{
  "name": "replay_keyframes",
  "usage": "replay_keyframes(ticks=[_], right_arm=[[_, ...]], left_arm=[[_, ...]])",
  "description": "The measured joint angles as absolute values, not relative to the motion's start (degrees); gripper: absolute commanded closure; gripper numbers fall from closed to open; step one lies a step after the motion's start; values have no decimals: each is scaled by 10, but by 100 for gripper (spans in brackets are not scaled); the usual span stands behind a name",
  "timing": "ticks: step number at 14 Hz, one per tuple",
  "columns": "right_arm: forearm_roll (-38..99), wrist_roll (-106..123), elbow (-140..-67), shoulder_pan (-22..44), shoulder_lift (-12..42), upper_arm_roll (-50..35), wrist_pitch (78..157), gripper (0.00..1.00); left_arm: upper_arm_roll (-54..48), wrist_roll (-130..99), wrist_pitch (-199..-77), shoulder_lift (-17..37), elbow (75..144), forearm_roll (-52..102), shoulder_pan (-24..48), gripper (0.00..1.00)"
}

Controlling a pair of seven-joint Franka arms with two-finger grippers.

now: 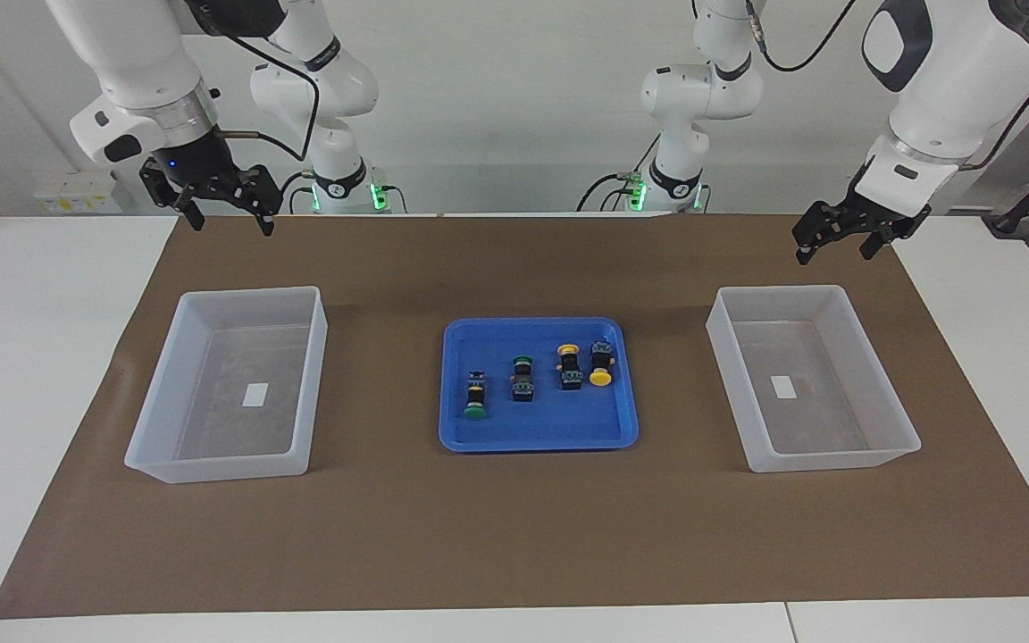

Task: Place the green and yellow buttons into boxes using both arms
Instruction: 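Move both grippers from the boxes toward the blue tray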

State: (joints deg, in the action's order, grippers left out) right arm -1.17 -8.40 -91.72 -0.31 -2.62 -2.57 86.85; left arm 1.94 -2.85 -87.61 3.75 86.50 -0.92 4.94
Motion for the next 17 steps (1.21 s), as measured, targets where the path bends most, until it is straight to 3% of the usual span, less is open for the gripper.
replay_keyframes(ticks=[12,17], right_arm=[[-12,-84,-918,-10,-26,-23,869,0],[-12,-84,-924,-8,-23,-25,904,0]], left_arm=[[19,-23,-877,37,865,-9,49,0],[14,-22,-878,37,866,-9,55,0]])
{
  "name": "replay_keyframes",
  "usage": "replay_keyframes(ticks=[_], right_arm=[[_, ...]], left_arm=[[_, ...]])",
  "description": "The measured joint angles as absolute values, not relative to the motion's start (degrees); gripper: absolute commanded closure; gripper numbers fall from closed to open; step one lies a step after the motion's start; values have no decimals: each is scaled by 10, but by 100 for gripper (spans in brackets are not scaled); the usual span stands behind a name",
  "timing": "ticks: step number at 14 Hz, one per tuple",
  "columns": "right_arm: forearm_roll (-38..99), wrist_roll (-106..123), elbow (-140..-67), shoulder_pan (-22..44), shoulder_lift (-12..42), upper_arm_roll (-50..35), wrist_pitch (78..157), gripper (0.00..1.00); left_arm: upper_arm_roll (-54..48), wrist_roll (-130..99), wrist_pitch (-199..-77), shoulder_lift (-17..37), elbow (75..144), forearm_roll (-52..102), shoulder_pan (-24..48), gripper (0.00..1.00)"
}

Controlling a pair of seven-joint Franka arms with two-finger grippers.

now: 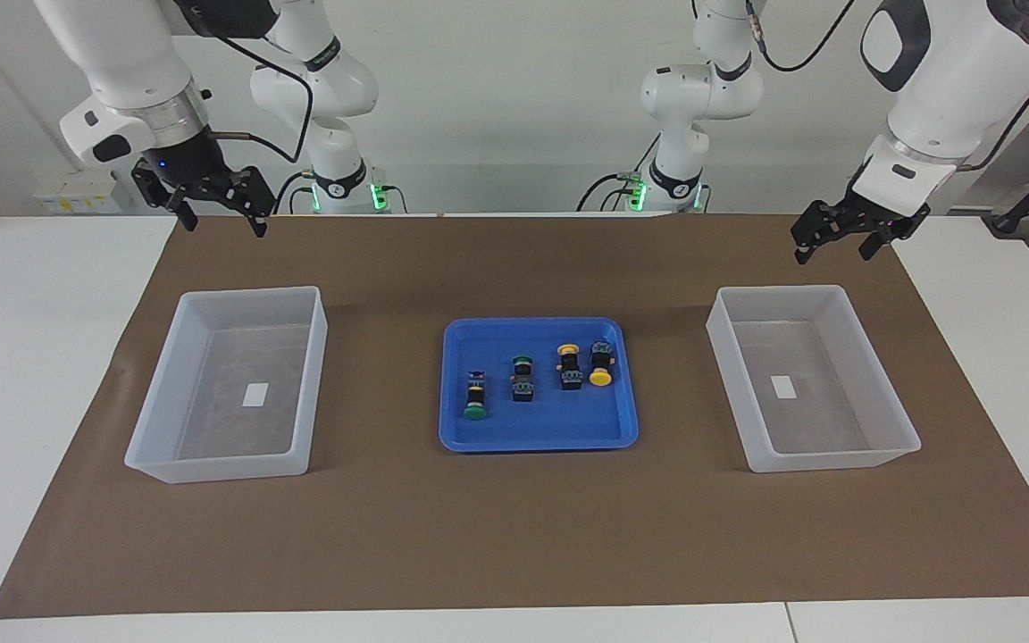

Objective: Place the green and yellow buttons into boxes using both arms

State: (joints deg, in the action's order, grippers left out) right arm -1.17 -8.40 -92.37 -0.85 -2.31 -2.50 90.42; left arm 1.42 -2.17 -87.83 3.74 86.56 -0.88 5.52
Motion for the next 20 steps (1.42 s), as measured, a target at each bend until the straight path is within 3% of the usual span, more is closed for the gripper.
replay_keyframes(ticks=[7,20], right_arm=[[-11,-84,-951,14,-6,-27,984,0],[-16,-197,-956,154,121,-30,1139,0]], left_arm=[[11,-36,-894,37,881,7,77,0],[8,-247,-1113,60,1020,35,179,0]])
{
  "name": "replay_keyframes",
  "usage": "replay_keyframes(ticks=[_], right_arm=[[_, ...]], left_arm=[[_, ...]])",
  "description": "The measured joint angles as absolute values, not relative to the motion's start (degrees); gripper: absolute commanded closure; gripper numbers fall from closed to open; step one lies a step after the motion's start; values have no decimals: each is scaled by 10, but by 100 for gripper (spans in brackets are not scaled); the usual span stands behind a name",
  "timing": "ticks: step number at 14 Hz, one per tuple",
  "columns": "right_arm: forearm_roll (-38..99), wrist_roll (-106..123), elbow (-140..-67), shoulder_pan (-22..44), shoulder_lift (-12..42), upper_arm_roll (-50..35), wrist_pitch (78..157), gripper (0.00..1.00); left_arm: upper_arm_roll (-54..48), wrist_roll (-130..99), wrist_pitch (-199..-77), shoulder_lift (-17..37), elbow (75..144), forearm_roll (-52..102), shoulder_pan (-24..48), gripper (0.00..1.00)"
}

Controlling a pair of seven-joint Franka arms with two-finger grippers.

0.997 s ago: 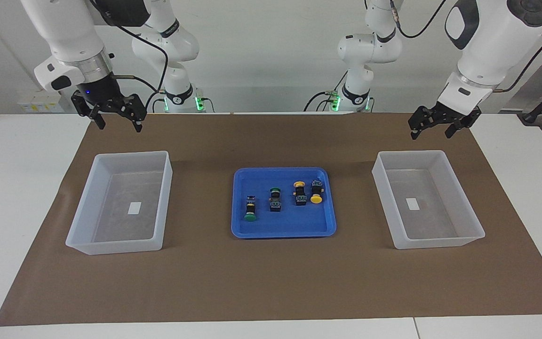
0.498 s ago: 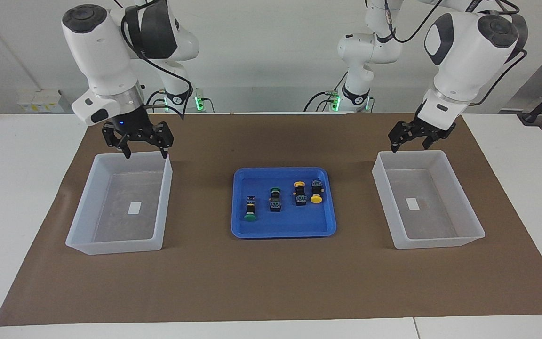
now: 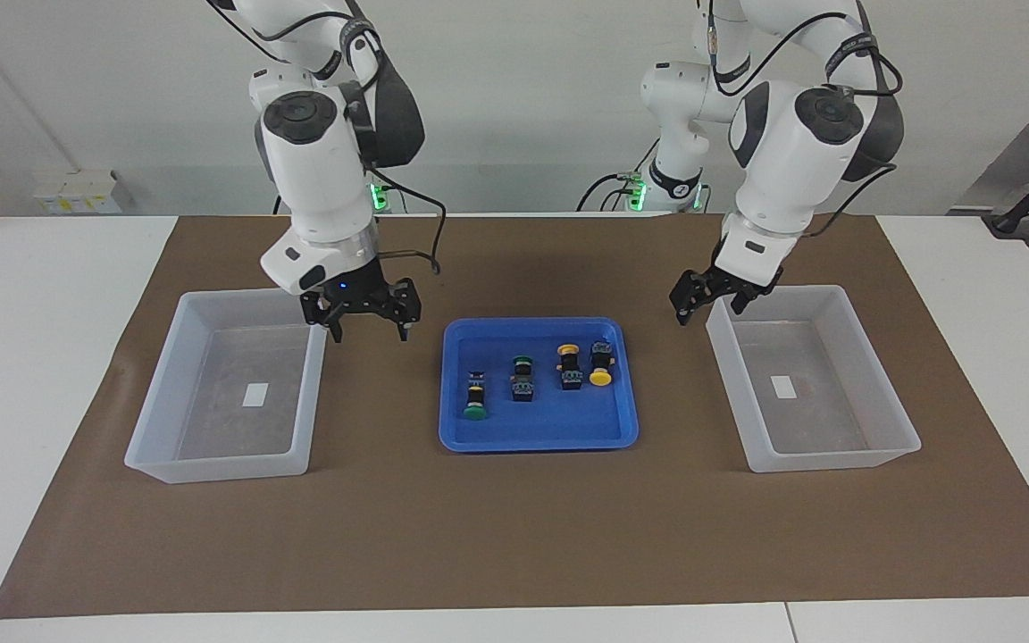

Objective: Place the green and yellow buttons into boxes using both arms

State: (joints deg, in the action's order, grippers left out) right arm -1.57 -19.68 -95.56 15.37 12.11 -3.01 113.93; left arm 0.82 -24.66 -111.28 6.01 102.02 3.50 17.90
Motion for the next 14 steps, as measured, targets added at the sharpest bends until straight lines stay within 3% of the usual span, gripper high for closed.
replay_keyframes(ticks=[9,14], right_arm=[[-61,-269,-955,237,205,-31,1206,0],[-98,-308,-962,270,238,-31,1234,12]], left_arm=[[8,-251,-1221,68,1092,37,206,0],[8,-251,-1230,67,1100,37,209,0]])
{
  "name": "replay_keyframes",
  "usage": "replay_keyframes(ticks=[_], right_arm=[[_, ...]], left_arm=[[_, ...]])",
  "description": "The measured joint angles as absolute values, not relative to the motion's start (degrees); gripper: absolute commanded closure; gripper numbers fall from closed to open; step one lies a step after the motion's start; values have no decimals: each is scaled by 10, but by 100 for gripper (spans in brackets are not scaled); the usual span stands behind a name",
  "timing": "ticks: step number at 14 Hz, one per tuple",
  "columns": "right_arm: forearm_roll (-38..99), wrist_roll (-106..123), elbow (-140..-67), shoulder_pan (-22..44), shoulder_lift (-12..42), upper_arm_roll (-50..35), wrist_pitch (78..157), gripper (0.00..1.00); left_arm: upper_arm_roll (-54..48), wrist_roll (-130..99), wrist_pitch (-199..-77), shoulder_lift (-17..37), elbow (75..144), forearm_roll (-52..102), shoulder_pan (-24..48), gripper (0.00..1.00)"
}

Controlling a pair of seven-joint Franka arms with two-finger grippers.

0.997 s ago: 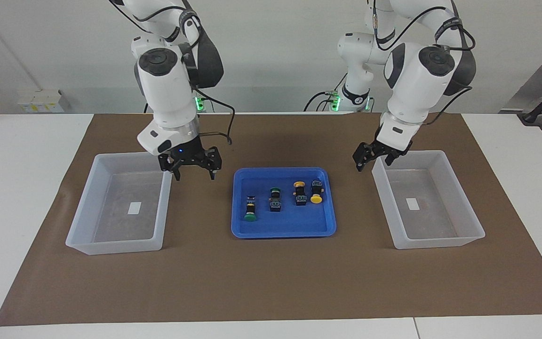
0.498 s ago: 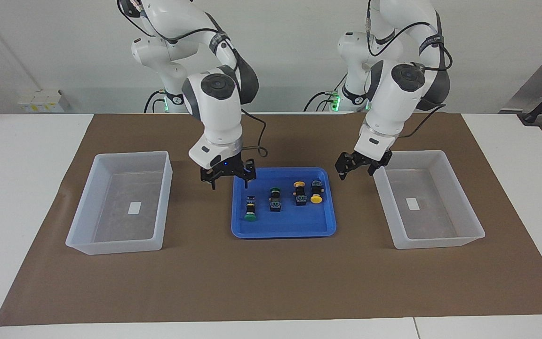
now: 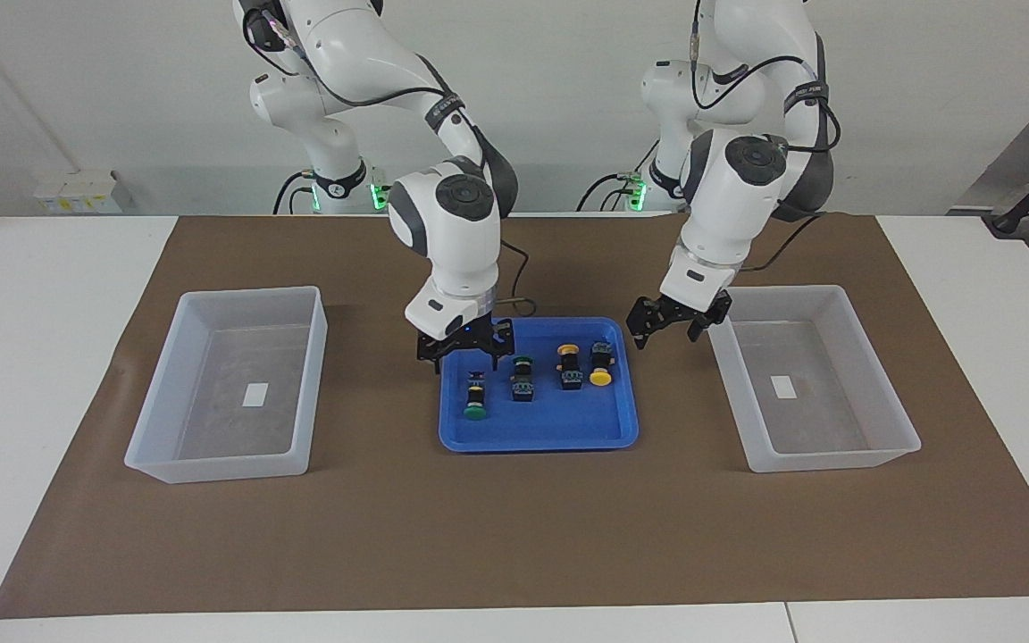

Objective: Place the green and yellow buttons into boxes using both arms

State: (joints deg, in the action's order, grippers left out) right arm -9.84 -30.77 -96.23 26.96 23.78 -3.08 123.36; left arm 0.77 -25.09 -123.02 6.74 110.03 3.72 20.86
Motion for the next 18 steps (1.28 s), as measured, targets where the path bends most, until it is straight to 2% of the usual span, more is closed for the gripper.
replay_keyframes(ticks=[1,3,7,10,12,18], right_arm=[[-107,-317,-964,274,244,-31,1241,13],[-112,-322,-974,277,253,-31,1260,22],[-130,-340,-1006,276,255,-30,1307,31],[-134,-348,-1016,278,255,-30,1319,64],[-134,-348,-1018,280,255,-31,1319,100],[-134,-355,-1018,279,244,-29,1319,100]], left_arm=[[8,-251,-1230,67,1100,37,209,0],[8,-251,-1232,67,1101,37,211,0],[8,-251,-1235,67,1103,37,213,0],[10,-250,-1238,67,1105,37,213,0],[12,-247,-1238,67,1105,37,213,0],[13,-237,-1239,67,1106,37,213,0]])
